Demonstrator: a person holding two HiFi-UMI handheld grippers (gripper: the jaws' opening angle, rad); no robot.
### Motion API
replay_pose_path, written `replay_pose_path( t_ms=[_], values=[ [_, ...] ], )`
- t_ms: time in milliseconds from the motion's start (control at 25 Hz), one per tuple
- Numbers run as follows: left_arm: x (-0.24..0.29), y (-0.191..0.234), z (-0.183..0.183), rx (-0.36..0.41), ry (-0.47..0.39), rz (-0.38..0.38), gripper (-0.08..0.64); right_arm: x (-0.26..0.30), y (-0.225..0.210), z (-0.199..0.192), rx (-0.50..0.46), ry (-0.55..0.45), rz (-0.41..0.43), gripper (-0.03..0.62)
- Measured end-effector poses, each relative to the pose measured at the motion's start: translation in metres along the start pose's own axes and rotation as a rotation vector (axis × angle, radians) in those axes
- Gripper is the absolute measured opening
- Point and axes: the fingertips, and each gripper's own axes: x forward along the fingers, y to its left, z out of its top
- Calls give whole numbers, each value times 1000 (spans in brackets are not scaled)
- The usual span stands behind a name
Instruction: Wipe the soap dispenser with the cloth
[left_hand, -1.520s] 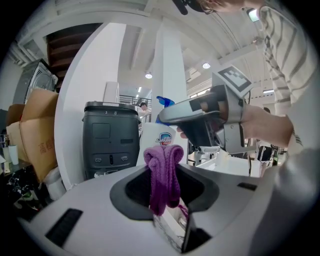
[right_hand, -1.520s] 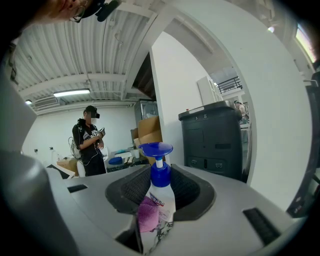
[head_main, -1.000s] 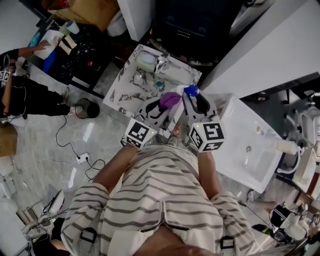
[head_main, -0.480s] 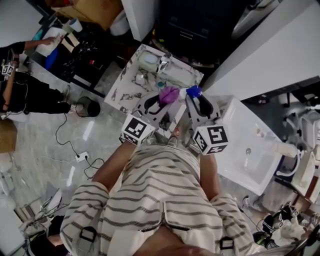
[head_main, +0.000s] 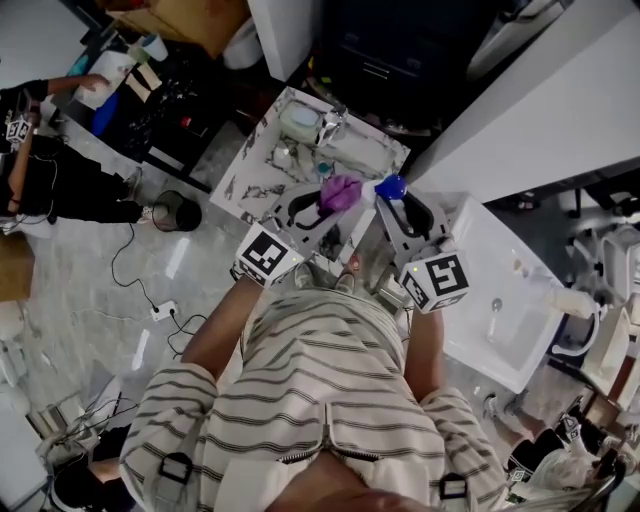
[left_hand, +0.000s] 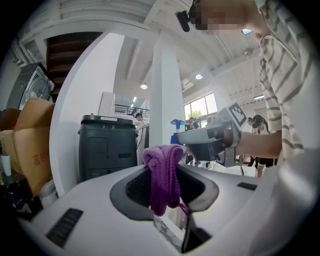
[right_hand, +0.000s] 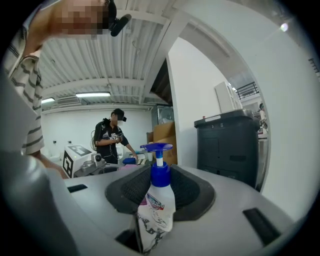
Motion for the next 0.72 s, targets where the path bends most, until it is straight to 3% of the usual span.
replay_pose_path(
  t_ms=[520,720],
  values=[
    [-2,-6,-2,36,16,-116,120,-6,14,-3,-55,35,122,135],
    [-5,-8,-6,-5,19,-226,120,-9,27,-6,-76,44,219,135]
  ],
)
